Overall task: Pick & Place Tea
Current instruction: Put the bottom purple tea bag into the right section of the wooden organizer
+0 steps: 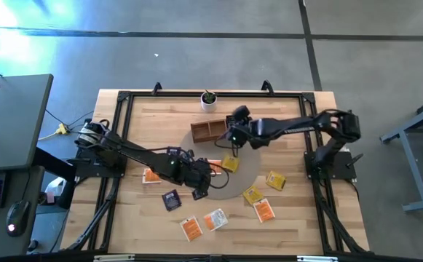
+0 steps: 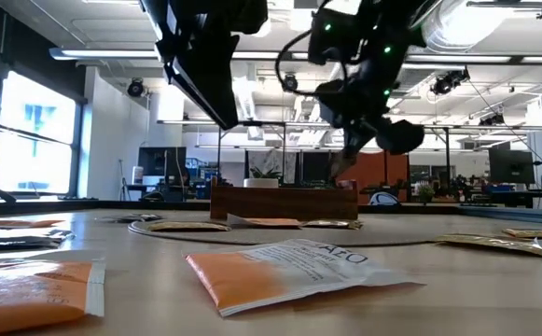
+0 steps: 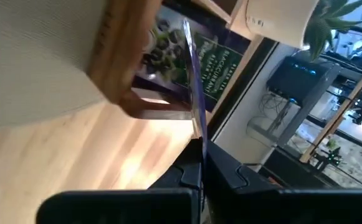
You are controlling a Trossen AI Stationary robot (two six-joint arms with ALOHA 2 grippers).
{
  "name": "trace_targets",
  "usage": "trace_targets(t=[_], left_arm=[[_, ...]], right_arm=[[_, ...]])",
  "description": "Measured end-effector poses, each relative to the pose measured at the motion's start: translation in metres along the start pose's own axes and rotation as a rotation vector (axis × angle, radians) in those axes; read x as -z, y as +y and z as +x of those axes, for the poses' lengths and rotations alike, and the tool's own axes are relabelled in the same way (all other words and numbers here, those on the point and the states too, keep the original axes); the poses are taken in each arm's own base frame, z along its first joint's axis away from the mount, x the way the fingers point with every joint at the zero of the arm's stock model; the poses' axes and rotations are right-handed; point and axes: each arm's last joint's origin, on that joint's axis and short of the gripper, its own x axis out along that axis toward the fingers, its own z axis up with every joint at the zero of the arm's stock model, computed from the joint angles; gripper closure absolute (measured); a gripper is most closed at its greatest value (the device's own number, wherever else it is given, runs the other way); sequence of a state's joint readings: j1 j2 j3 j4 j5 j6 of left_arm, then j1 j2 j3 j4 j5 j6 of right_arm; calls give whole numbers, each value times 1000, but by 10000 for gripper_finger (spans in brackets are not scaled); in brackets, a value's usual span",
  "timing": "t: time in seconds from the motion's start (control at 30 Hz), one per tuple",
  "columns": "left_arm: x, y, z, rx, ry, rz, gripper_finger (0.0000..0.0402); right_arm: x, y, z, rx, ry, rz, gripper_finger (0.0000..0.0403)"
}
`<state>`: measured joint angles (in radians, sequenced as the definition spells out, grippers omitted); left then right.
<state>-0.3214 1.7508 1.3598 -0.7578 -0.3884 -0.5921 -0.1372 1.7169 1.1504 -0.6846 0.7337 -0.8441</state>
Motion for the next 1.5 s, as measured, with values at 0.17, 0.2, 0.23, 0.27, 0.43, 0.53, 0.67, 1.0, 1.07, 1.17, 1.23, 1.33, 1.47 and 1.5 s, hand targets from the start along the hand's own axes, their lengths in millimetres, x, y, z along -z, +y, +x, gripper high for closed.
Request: trace_targets(t=[0.17, 0.2, 0.23, 0.27, 0.43, 0.53, 0.67, 1.0, 1.07, 1.17, 1.23, 1.33, 1.47, 1.5], left_arm=[[1, 0, 0, -4, 7, 4, 299], [1, 0, 0, -4, 7, 8, 299], [1, 0, 0, -5, 7, 11, 299], [1, 0, 0, -5, 7, 12, 299], [2, 2, 0, -16, 25, 23, 299], [3, 2, 0, -20, 30, 25, 299], [3, 2, 0, -26, 26, 26, 299], [5, 4, 0, -58, 36, 37, 299], [5, 5, 0, -64, 33, 38, 299], [5, 5, 0, -68, 36, 40, 299], [5, 5, 0, -70, 38, 41, 299], [6, 5, 0, -72, 43, 43, 299], [6, 5, 0, -73, 43, 43, 299], [6, 5, 0, -73, 44, 41, 299]], right_arm=[[-7, 3, 22, -53, 77, -127, 402], [-8, 4, 26, -47, 100, -151, 402], [-9, 4, 29, -39, 117, -161, 401], [-10, 4, 32, -28, 132, -159, 399], [-9, 2, 36, -19, 141, -162, 379], [-8, -1, 37, 3, 157, -179, 363], [-8, -6, 39, 49, 175, -172, 339], [-18, -18, 40, 120, 76, -158, 309], [-21, -21, 40, 139, 25, -130, 309], [-25, -28, 39, 180, -32, -84, 308], [-27, -30, 38, 206, -39, -70, 308], [-26, -31, 38, 218, -17, -70, 308], [-23, -28, 39, 199, 15, -38, 308], [-22, -27, 39, 187, 20, -15, 308]])
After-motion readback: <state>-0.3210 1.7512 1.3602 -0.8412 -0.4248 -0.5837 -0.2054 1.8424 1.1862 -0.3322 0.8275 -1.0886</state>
